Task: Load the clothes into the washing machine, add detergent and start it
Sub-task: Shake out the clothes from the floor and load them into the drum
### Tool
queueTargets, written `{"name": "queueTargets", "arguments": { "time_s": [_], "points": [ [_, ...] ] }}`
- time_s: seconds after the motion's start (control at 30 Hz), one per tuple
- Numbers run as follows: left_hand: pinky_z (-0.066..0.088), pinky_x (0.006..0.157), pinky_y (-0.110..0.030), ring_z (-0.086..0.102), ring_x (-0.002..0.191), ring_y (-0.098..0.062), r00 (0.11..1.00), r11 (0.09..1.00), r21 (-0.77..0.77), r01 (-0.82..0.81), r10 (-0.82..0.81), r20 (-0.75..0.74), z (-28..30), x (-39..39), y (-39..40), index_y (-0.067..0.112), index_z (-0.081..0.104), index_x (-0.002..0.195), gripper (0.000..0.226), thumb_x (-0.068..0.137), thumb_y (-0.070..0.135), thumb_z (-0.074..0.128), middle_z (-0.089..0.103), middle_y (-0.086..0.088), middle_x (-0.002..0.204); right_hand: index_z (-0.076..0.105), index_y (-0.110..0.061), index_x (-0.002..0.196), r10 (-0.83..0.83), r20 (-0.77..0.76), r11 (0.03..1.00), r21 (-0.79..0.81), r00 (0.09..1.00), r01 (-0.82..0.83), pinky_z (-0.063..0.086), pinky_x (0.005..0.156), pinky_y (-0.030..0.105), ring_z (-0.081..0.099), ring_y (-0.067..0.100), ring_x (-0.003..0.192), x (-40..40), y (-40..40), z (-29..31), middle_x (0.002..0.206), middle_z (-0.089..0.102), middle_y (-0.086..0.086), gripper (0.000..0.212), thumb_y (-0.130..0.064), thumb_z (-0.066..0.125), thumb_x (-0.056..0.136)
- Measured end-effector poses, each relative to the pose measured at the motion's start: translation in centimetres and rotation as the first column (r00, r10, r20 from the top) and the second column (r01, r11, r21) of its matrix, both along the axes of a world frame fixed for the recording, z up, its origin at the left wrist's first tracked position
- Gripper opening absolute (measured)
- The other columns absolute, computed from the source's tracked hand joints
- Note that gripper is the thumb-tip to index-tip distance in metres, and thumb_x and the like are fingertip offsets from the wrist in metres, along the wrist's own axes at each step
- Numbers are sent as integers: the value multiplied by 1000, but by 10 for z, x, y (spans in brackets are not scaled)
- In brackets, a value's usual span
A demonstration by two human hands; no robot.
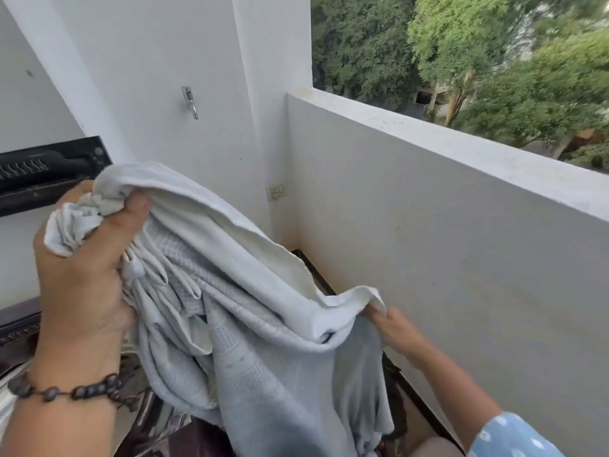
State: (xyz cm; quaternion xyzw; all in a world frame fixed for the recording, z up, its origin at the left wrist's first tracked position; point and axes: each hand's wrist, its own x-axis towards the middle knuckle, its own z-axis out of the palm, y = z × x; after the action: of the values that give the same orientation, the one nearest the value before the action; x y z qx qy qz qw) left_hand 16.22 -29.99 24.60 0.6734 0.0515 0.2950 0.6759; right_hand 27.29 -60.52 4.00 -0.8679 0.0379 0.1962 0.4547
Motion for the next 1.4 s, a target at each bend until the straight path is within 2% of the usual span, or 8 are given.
{"name": "queueTargets", "arguments": {
  "time_s": [0.37, 0.43, 0.57, 0.7, 0.83, 1.03, 1.23, 1.4],
  "points": [
    [57, 89, -41, 67, 104, -28, 995, 992, -80, -93, 95, 27, -10, -17, -20, -1, 58, 122, 105, 46, 65, 88, 62, -22, 122, 64, -21, 64, -571, 500, 560, 817, 651, -137, 35, 65, 30, 43, 13, 70, 29, -54, 231, 64, 54, -10, 35, -24, 50, 96],
    [55, 92, -44, 67, 105, -28, 994, 993, -77, -92, 97, 55, -9, -21, -28, 2, 61, 118, 93, 51, 61, 88, 63, -21, 119, 62, -16, 67, -518, 611, 684, 716, 599, -139, 32, 61, 26, 38, 10, 66, 28, -65, 235, 64, 49, -7, 33, -30, 50, 93],
    [56, 77, -29, 62, 81, -20, 984, 989, 1, -150, 150, 101, -7, -28, -48, 24, 63, 88, 63, 49, 70, 84, 62, -5, 88, 58, 10, 73, -13, 627, 957, 232, 779, -171, 33, 56, 29, 43, 15, 60, 33, -76, 196, 65, 49, 9, 46, -34, 61, 86],
    [49, 92, -54, 60, 99, -33, 978, 985, -5, -170, 170, 123, -7, -33, -61, 22, 66, 101, 64, 55, 62, 85, 63, -12, 104, 64, -14, 66, -330, 475, 798, 602, 816, -28, 36, 48, 24, 48, 13, 55, 35, -95, 171, 58, 55, 0, 29, -33, 61, 86],
    [55, 85, -36, 61, 93, -24, 972, 976, -34, -216, 219, 88, -10, -33, -65, 29, 68, 91, 59, 48, 67, 84, 64, -1, 94, 56, -14, 74, -279, 441, 861, 507, 853, 20, 34, 44, 23, 44, 11, 49, 43, -109, 152, 58, 52, -1, 25, -24, 57, 97],
    [55, 91, -41, 65, 109, -23, 996, 948, -316, -33, 55, 63, -24, -30, -79, 9, 61, 125, 80, 62, 51, 85, 66, -7, 115, 64, -6, 94, -334, 206, 571, 821, 920, 24, 52, 65, 27, 61, 18, 75, 34, -109, 150, 85, 67, 8, 34, -32, 44, 102],
    [57, 86, -43, 68, 107, -25, 998, 844, -537, -4, 34, 47, -26, -30, -95, 12, 69, 107, 39, 89, 44, 58, 73, -9, 107, 62, -14, 103, 208, 156, 240, 949, 966, -205, 42, 40, 16, 48, 9, 41, 7, -84, 139, 80, 64, 11, 40, -50, 63, 85],
    [56, 66, -21, 60, 68, -5, 990, 802, -593, -71, 129, 57, -26, -27, -87, 22, 57, 76, 26, 85, 46, 62, 59, 9, 67, 21, -44, 149, 814, 252, 396, 418, 523, -818, 48, 78, 21, 64, 7, 98, -17, -68, 120, 140, 54, -2, 86, -34, 71, 80]
  ]
}}
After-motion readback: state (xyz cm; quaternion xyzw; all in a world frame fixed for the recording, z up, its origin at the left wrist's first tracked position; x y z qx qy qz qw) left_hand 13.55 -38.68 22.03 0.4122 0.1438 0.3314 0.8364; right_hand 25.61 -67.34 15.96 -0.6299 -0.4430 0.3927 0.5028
